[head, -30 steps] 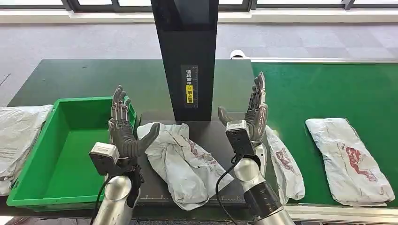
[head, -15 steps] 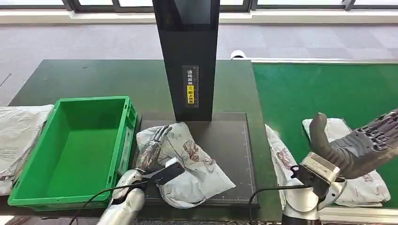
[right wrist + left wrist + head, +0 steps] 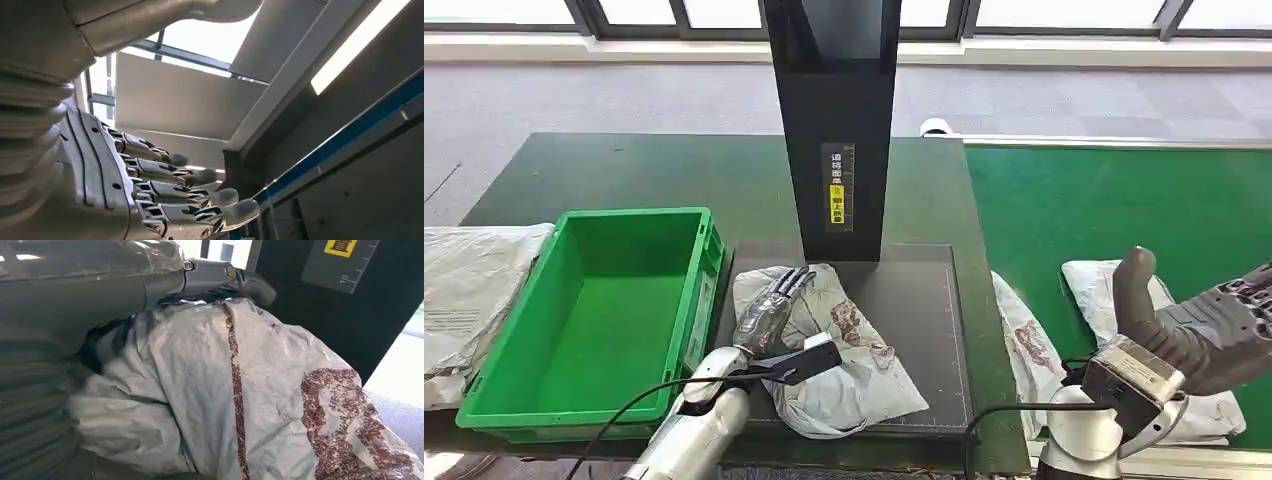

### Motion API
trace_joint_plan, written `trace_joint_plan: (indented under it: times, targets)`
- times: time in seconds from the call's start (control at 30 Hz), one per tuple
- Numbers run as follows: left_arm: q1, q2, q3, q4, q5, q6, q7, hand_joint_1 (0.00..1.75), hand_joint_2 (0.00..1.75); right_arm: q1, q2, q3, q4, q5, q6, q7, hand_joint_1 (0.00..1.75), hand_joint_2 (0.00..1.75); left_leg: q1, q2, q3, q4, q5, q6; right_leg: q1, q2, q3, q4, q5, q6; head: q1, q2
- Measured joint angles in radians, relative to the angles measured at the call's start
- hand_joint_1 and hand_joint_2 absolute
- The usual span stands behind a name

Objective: Moved the parcel from conveyor to table for the left to box.

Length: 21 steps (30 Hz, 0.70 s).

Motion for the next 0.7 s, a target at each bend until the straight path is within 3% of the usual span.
trace_joint_plan:
  times: [0.2, 0.23, 0.43, 0.7]
  targets:
    - [-0.018, -0.009, -0.006, 0.034, -0.005, 0.000, 0.001, 0.03, 1.75, 0.002, 0.000, -0.015, -0.005, -0.004, 0.000, 0.000, 0.00, 1.75, -0.001, -0.003, 0.021, 0.000, -0.006, 0.002, -0.002, -0.002, 0.023, -0.001, -0.008, 0.002, 0.000, 0.000]
    - [-0.026, -0.013, -0.007, 0.039, -0.007, 0.000, 0.001, 1.75, 1.75, 0.002, 0.000, -0.016, -0.007, -0.010, 0.000, 0.000, 0.00, 1.75, -0.002, -0.003, 0.020, 0.000, -0.006, 0.004, -0.002, -0.002, 0.022, -0.001, -0.006, 0.004, 0.000, 0.000]
    - [-0.048, -0.030, -0.021, 0.075, -0.040, -0.048, -0.031, 1.75, 1.75, 0.005, 0.000, -0.043, -0.021, -0.031, 0.000, 0.000, 0.00, 1.75, -0.003, -0.006, 0.013, 0.000, -0.004, 0.005, -0.003, -0.004, 0.017, -0.002, -0.003, 0.006, 0.000, 0.000]
    - [-0.066, -0.034, -0.024, 0.102, -0.045, -0.051, -0.038, 1.75, 1.75, 0.009, 0.000, -0.062, -0.022, -0.032, 0.000, 0.000, 0.00, 1.75, -0.003, -0.006, 0.020, 0.000, -0.009, 0.006, -0.003, -0.004, 0.024, -0.003, -0.007, 0.006, 0.000, 0.000]
